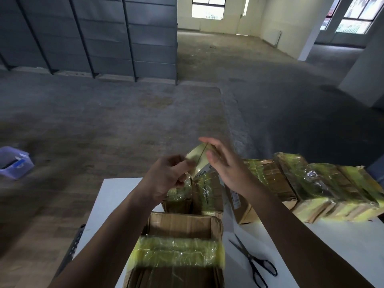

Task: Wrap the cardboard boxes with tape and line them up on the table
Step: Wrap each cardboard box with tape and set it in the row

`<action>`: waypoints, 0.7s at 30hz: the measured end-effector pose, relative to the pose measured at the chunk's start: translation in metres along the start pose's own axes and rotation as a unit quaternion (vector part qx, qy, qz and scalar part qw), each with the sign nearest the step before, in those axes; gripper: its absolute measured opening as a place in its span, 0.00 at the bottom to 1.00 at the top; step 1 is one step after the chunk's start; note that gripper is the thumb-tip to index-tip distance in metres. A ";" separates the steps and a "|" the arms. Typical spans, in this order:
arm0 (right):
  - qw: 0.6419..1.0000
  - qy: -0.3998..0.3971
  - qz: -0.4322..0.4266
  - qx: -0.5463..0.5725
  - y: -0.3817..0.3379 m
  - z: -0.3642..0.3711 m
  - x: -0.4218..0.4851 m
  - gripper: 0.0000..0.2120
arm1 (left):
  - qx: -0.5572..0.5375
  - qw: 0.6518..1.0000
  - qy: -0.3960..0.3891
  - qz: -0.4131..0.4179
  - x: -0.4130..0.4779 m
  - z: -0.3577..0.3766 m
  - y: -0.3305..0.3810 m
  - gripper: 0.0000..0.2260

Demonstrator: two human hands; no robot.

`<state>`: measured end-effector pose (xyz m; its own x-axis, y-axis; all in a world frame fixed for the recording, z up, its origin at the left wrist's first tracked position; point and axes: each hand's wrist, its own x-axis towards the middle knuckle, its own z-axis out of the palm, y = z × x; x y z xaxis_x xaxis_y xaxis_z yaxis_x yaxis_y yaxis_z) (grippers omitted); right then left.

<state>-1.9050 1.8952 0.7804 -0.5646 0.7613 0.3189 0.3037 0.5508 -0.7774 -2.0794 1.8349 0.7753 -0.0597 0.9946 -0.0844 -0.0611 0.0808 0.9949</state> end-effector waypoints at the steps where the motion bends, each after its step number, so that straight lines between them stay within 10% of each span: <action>1: 1.000 0.002 0.001 -0.002 0.001 0.001 0.000 0.22 | 0.003 1.000 0.002 -0.003 0.000 0.000 0.000 0.08; 17: 0.999 0.010 0.002 -0.044 -0.002 0.010 0.005 0.10 | 0.011 1.000 -0.001 -0.015 -0.001 -0.001 -0.008 0.05; 21: 0.996 0.018 -0.033 -0.077 -0.005 0.011 0.005 0.08 | 0.036 0.999 0.001 -0.010 -0.001 0.001 -0.009 0.18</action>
<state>-1.9174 1.8927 0.7798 -0.5600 0.7321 0.3878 0.3823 0.6436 -0.6630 -2.0781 1.8336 0.7659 -0.0605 0.9928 -0.1037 0.0100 0.1045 0.9945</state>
